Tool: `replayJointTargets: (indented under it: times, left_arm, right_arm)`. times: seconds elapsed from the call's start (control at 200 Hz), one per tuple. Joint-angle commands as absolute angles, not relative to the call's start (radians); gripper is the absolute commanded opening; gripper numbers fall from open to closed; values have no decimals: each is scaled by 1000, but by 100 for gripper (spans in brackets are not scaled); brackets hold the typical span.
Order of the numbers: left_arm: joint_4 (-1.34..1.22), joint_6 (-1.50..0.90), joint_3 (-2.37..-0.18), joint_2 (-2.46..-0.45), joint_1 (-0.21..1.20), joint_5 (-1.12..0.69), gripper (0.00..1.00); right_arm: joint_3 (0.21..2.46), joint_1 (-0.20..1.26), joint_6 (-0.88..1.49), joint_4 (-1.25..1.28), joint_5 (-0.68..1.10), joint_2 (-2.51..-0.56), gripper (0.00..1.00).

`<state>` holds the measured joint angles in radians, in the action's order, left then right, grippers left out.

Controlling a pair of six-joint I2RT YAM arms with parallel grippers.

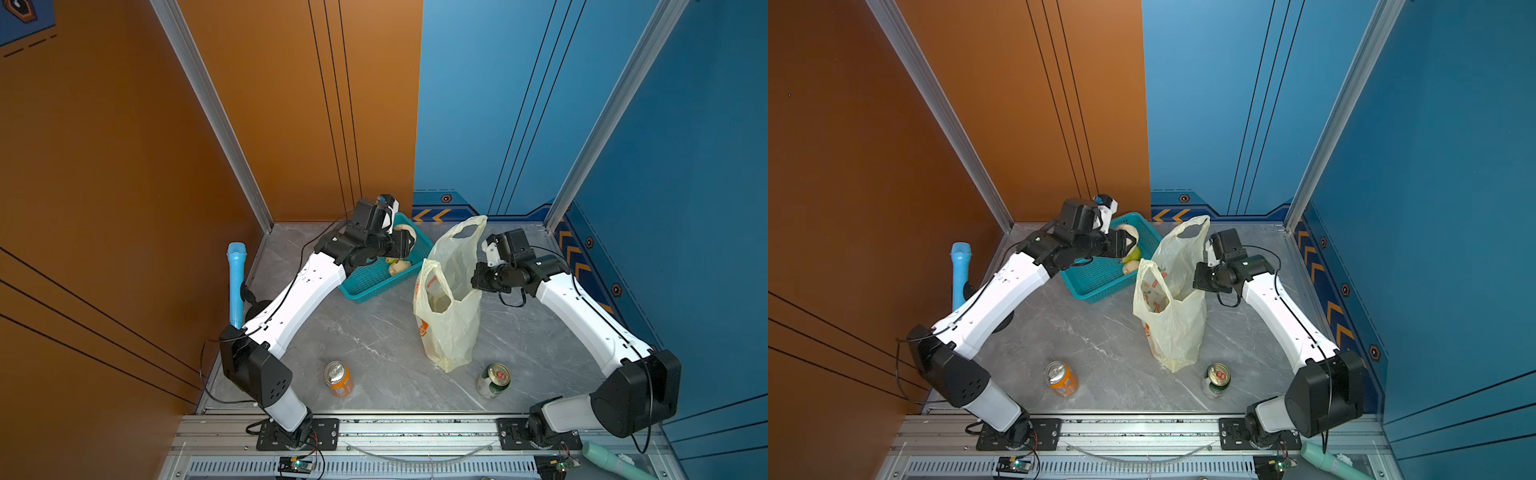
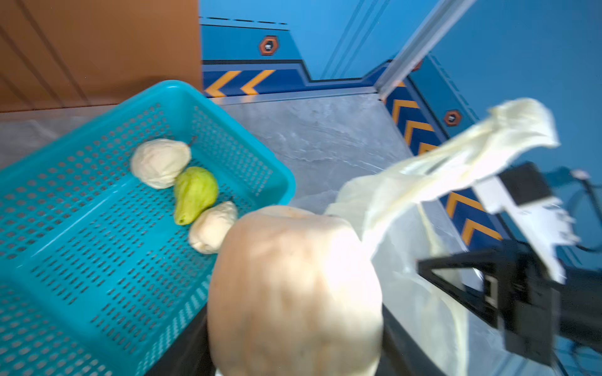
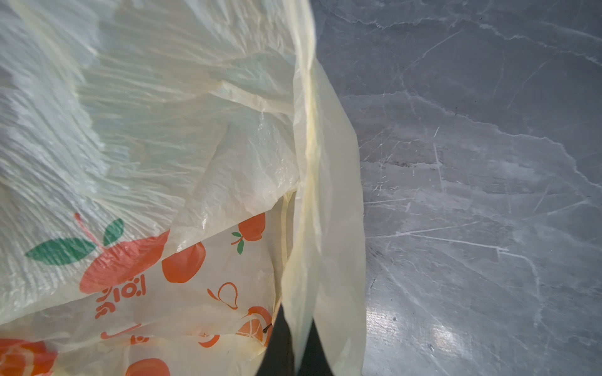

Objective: Place the pears into plastic bags & tie knots
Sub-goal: Place the pear in the plastic bag.

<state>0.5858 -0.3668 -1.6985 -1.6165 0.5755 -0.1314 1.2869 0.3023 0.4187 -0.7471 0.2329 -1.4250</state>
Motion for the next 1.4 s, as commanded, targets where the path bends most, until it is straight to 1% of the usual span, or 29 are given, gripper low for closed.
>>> replayJointTargets:
  times: [0.0,0.125,0.21,0.31,0.385,0.496,0.561,0.611,0.646,0.781,0.891,0.971,1.076,1.186,1.287,1.392]
  left_arm:
    - [543,-357,-1677,-1588,652,-250,52]
    - [521,-355,-1682,-1615,724,-256,53]
    - [515,-363,-1703,-1665,748,-276,53]
    - [522,-348,-1719,-1720,770,-259,55]
    - [563,-312,-1744,-1766,788,-207,57]
    - [651,-266,-1785,-1832,805,-63,60]
    - [687,-257,-1801,-1854,811,18,65]
    - [693,-261,-1799,-1850,814,59,73]
    - [693,-264,-1799,-1841,816,70,75]
    - [694,-259,-1815,-1791,828,130,80]
    - [693,-259,-1830,-1752,828,117,83]
    - [692,-263,-1830,-1720,830,105,84]
    - [686,-265,-1819,-1668,823,136,82]
    - [685,-278,-1793,-1628,785,180,82]
    - [684,-325,-1754,-1611,703,176,81]
    - [659,-347,-1711,-1618,610,112,80]
  right_arm:
    - [1276,310,426,-738,244,-1397,0]
    - [1276,315,428,-732,253,-1403,0]
    - [1276,318,428,-732,253,-1405,0]
    - [1275,319,427,-732,252,-1403,0]
    - [1274,319,428,-735,245,-1399,0]
    - [1274,317,423,-742,237,-1397,0]
    - [1272,315,422,-744,234,-1395,0]
    - [1271,313,422,-746,230,-1394,0]
    - [1271,313,422,-747,232,-1393,0]
    - [1270,311,413,-755,229,-1392,0]
    - [1271,304,413,-758,230,-1392,0]
    - [1272,301,413,-759,231,-1389,0]
    - [1269,294,411,-759,228,-1384,0]
    - [1267,285,412,-765,226,-1383,0]
    - [1265,277,413,-765,226,-1378,0]
    - [1268,270,408,-771,228,-1376,0]
